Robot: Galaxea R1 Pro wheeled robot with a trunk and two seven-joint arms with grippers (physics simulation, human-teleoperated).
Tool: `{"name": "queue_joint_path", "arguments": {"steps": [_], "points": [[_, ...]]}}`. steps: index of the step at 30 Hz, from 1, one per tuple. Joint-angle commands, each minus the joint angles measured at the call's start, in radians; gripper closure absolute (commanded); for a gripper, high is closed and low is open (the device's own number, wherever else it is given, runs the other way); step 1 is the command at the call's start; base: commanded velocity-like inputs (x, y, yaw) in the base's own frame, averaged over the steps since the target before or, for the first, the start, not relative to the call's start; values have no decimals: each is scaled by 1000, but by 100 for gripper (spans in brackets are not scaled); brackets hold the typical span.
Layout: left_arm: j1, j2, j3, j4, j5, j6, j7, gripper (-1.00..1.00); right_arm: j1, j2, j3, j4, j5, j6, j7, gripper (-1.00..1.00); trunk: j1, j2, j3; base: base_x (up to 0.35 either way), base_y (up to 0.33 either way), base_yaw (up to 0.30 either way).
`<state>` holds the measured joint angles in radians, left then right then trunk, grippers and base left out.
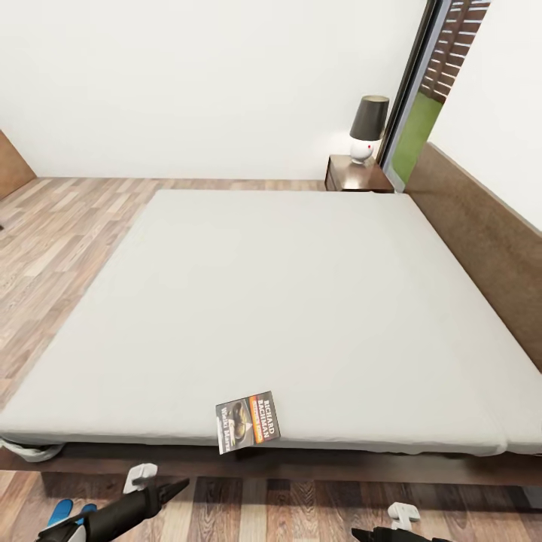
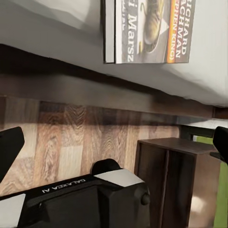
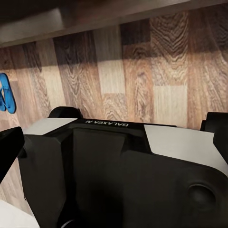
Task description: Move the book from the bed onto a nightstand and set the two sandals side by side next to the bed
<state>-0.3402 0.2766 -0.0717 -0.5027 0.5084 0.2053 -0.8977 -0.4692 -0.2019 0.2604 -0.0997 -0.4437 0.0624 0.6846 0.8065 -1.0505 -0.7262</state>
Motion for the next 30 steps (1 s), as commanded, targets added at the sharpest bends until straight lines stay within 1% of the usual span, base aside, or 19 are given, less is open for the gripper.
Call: {"name": "queue_joint_path", "arguments": {"steps": [1, 4, 8, 30], "points": [[0, 0, -5, 6, 11, 0, 7, -100, 0, -1, 6, 0, -10, 7, 3, -100, 0, -1, -1, 0, 0, 0], [0, -10, -5, 11, 11, -8, 13, -100, 0, -1, 6, -1, -10, 7, 3, -100, 0, -1, -1, 0, 0, 0], [0, -14, -4, 13, 12, -10, 15, -100, 0, -1, 5, -1, -10, 7, 3, -100, 0, -1, -1, 0, 0, 0], [0, -16, -3, 18, 12, -10, 16, -100, 0, -1, 6, -1, -10, 7, 4, -100, 0, -1, -1, -5, 0, 0]]}}
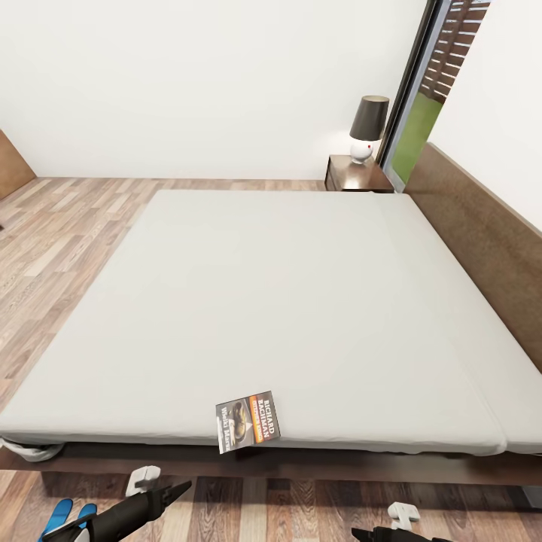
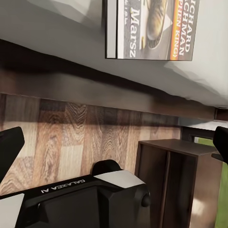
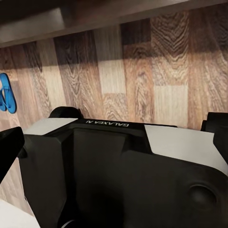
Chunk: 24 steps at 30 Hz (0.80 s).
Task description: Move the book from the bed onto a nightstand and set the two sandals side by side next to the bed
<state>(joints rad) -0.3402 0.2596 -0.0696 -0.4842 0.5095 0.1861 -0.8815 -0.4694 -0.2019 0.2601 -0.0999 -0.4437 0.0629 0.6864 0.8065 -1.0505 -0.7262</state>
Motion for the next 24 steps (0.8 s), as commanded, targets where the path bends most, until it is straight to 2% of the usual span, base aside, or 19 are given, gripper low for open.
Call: {"name": "queue_joint_path", "arguments": {"steps": [1, 6, 14, 22, 24], "points": [[0, 1, -6, 0, 11, 9, -1, -100, 0, -1, 6, -1, -10, 7, 3, -100, 0, 0, -1, 0, 0, 0], [0, 1, -6, 0, 11, 9, -1, -100, 0, -1, 6, -1, -10, 8, 4, -100, 0, 0, -1, 0, 0, 13], [0, 1, -6, 0, 11, 9, -1, -100, 0, -1, 6, -1, -10, 7, 3, -100, 0, 0, 1, 0, 0, 198], [0, 1, -6, 1, 11, 9, -1, -100, 0, 0, 7, -7, -10, 9, 4, -100, 0, 0, 1, 0, 0, 28], [0, 1, -6, 1, 12, 9, -1, -100, 0, 14, 7, -18, -10, 17, 4, -100, 0, 0, 1, 0, 0, 1]]}}
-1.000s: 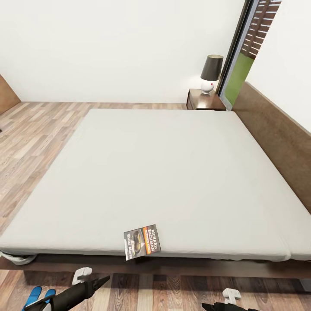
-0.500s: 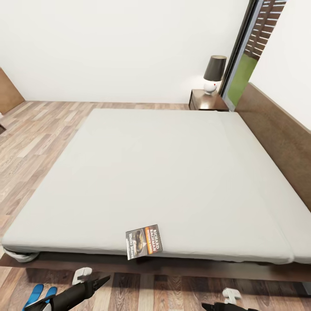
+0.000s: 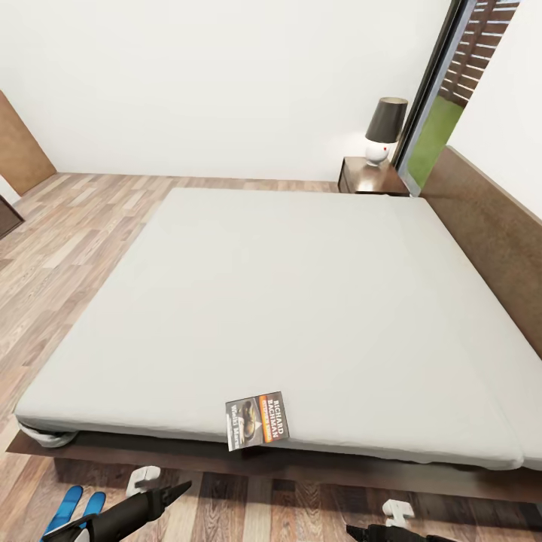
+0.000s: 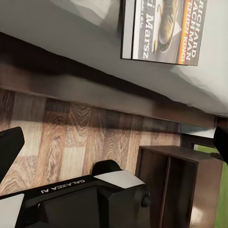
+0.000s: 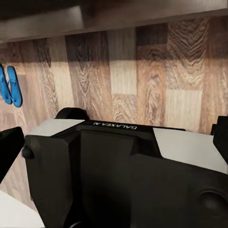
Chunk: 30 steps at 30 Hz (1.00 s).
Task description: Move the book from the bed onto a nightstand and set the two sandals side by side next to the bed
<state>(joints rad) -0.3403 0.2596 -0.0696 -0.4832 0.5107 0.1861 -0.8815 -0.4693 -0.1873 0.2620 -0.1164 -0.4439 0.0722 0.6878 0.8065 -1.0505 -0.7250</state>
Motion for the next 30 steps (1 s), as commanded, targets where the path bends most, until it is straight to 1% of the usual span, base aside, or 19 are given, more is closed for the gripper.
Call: {"name": "queue_joint_path", "arguments": {"steps": [1, 3, 4, 5, 6, 7, 8, 10, 16, 17, 19, 21, 24, 26, 27, 30], "points": [[0, 1, -6, -1, 11, 9, -1, -100, 0, 19, 5, -12, -11, 9, 2, -100, 0, 0, -1, 0, 0, 0], [0, 1, -6, -1, 11, 9, -1, -100, -1, 65, 3, -58, -11, 11, 0, -100, 0, 0, -1, 0, 0, 0], [0, 1, -5, -1, 11, 9, -1, -100, -1, 84, 3, -89, -12, 11, -2, -100, 0, 0, -1, 0, 0, 0], [0, 1, -5, -1, 12, 9, -1, -100, -1, 98, 2, -123, -12, 12, -3, -100, 0, 0, -1, 0, 0, 0], [0, 1, -5, -1, 12, 9, -1, -100, -1, 105, 2, -140, -12, 12, -4, -100, 0, 0, -1, 0, 0, 0], [0, 1, -4, -2, 12, 9, -1, -100, -1, 118, 1, -173, -12, 13, -5, -100, 0, 0, -1, 0, 0, 0], [0, 1, -4, -2, 12, 9, -1, -100, -1, 138, 0, -218, -13, 14, -6, -100, 0, 0, -1, 0, 0, 0], [0, 1, -3, -2, 12, 9, -1, -100, -1, 158, -1, -265, -13, 15, -6, -100, 0, 0, -1, 0, 0, 0], [0, 1, -3, -2, 12, 9, 1, -100, -1, 175, -4, -300, -19, 13, -4, -100, 0, 0, -1, 0, 0, 0], [0, 1, -3, -2, 12, 9, 1, -100, -1, 178, -4, -301, -27, 12, -4, -100, 0, 0, -1, 0, 0, 0], [0, 1, -3, -2, 12, 9, 1, -100, 0, 186, -4, -303, -63, 11, -3, -100, 0, 0, -1, 0, 0, 0], [0, 1, -2, -2, 12, 9, 1, -100, -1, 194, -3, -303, -119, 10, -3, -100, 0, 0, -1, 0, 0, 0], [0, 1, -2, -2, 12, 9, 1, -100, 0, 202, -1, -301, -169, 9, -2, -100, 0, 0, -1, 0, 0, 0], [0, 1, -2, -2, 12, 9, 1, -100, -1, 204, 1, -300, -183, 10, -2, -100, 0, 0, -1, 0, 0, 0], [0, 1, -2, -2, 12, 9, 1, -100, -1, 209, 3, -298, -191, 11, -1, -100, 0, 0, -1, 0, 0, 0], [0, 1, -3, -2, 12, 9, 1, -100, 0, 229, 6, -294, -196, 12, -1, -100, 0, 0, -1, 0, 0, 0]]}}
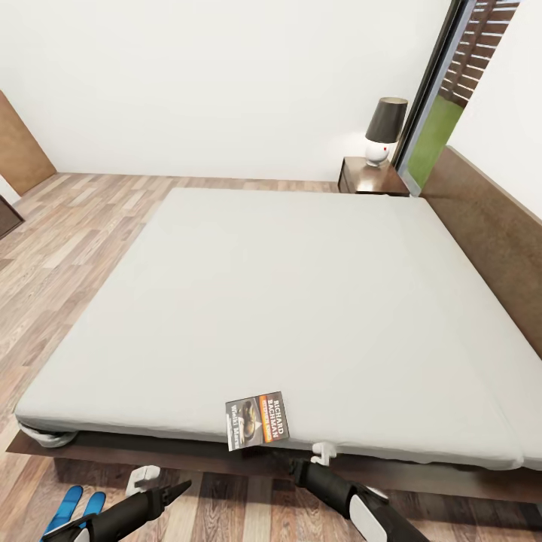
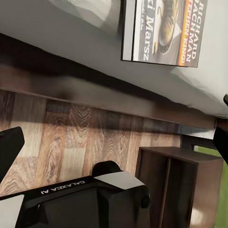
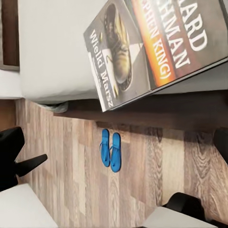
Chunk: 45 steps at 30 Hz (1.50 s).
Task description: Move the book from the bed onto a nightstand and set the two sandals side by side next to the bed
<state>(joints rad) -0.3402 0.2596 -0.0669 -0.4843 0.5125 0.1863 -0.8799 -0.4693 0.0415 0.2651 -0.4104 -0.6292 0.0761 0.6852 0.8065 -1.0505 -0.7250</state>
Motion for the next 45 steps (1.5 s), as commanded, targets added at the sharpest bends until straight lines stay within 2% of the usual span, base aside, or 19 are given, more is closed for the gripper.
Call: {"name": "queue_joint_path", "arguments": {"steps": [1, 4, 21, 23, 28, 29, 30, 34, 38, 45], "points": [[0, 1, -6, 0, 11, 8, -1, -100, 0, 8, 3, 1, -11, 8, 2, -100, 0, -1, -1, 0, 0, 0], [0, 1, -5, 0, 11, 8, -1, -100, 0, 19, 3, 2, -12, 10, 4, -100, 0, -1, -1, 0, 0, 0], [0, 0, -7, 0, 11, 8, -1, -100, 0, 26, 8, 6, -13, 20, 5, -100, 0, -1, -1, 0, 0, 0], [0, 0, -7, 0, 11, 8, -1, -100, 0, 26, 8, 6, -13, 49, 6, -100, 0, -1, -1, 0, 0, 0], [0, -2, -7, 0, 11, 8, -1, -100, 0, 26, 8, 5, -14, 240, 11, -100, 0, -1, -1, 0, 0, 0], [0, -3, -7, 0, 11, 8, -1, -100, 0, 26, 8, 4, -15, 256, 14, -100, 0, -1, -1, 0, 0, 0], [0, -3, -7, 0, 11, 8, -1, -100, 0, 26, 8, 4, -20, 281, 26, -100, 0, -1, -1, 0, 0, 0], [0, -5, -7, 0, 11, 8, -1, -100, 0, 26, 8, 5, -37, 330, 168, -100, 0, -1, -1, 0, 0, 0], [0, -5, -7, 0, 11, 8, -1, -100, 0, 26, 8, 5, -39, 335, 234, -100, 0, -1, -1, 0, 0, 0], [0, -5, -7, 0, 11, 8, -1, -100, 0, 25, 7, 4, -38, 334, 263, -100, 0, -1, -1, 0, 0, 0]]}}
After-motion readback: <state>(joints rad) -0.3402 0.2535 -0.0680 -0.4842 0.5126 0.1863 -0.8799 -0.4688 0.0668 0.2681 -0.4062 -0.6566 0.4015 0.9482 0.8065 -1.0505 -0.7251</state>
